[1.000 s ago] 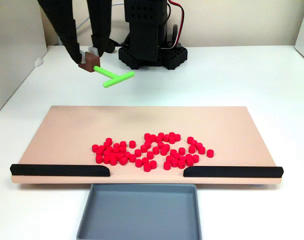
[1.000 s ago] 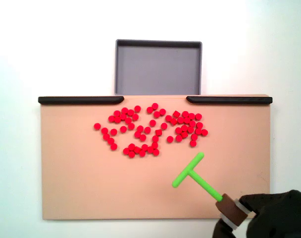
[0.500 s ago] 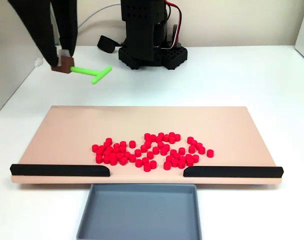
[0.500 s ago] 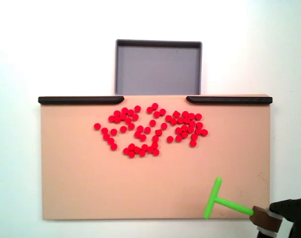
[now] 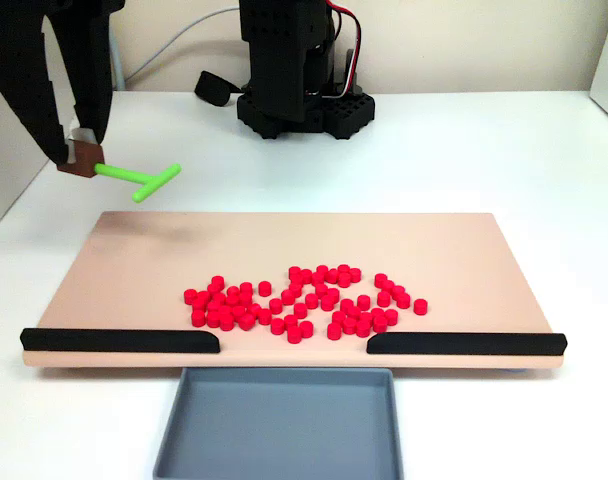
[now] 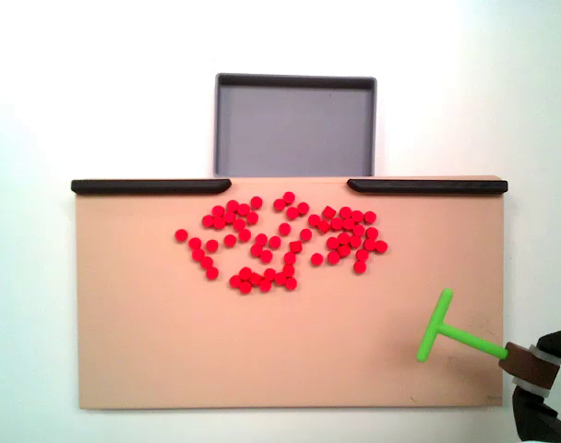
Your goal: Gather the right side granules
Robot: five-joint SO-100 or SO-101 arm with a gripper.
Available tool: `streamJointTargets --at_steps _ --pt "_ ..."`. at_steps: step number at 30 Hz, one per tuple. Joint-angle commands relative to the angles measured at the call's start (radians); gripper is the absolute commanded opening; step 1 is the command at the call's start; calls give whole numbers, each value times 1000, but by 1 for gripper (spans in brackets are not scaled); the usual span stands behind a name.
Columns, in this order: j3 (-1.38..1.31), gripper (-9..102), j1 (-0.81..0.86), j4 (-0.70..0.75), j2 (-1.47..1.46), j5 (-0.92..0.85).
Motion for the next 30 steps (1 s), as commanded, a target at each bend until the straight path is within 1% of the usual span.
streamJointTargets --at_steps 1,8,24,30 --pt "-61 0 0 3 -11 -537" --pt "-146 0 -18 3 -97 -558" --pt "-296 0 -48 2 -281 -535" --pt "-301 0 -46 2 -305 -534"
